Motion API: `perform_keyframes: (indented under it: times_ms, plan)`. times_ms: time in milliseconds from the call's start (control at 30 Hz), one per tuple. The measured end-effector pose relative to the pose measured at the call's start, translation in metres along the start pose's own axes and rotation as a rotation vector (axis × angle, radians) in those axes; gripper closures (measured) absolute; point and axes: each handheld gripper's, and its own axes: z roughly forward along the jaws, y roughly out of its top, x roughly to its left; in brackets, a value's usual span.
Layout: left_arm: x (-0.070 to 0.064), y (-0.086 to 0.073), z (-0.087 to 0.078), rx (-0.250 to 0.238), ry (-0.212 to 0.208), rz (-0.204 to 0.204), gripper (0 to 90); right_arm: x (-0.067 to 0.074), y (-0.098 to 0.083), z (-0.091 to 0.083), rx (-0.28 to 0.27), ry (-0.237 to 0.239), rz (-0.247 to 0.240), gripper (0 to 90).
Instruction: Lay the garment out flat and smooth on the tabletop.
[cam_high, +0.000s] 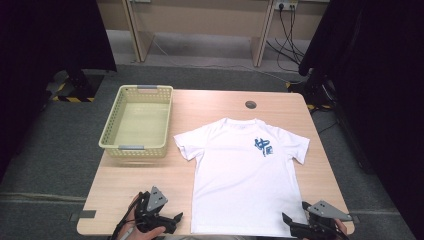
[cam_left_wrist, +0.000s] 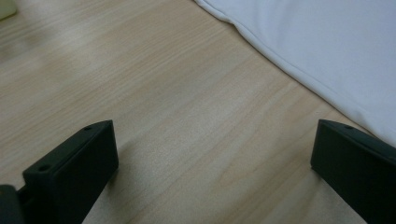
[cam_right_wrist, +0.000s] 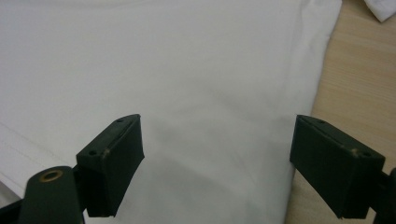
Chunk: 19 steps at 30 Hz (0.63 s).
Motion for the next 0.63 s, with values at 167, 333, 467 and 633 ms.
perform_keyframes:
  times_ms: [167, 333, 467, 633]
  plan:
    - [-0.0008, -0.0015, -0.0009, -0.005, -0.001, 0.002, 0.0, -0.0015, -0.0051, -0.0069, -0.015, -0.008, -0.002, 17.6]
    - [-0.0007, -0.0017, -0.0008, -0.008, -0.002, 0.003, 0.0, -0.0031, -0.0096, -0.0096, -0.023, 0.004, 0.006, 17.5]
    - [0.0001, -0.002, -0.0005, -0.012, -0.006, 0.006, 0.0, -0.0013, -0.011, -0.008, -0.016, 0.011, 0.003, 17.5]
    - [0.0012, -0.002, 0.0, -0.017, -0.007, 0.008, 0.0, -0.0007, -0.0105, -0.0072, -0.017, 0.012, -0.002, 17.5]
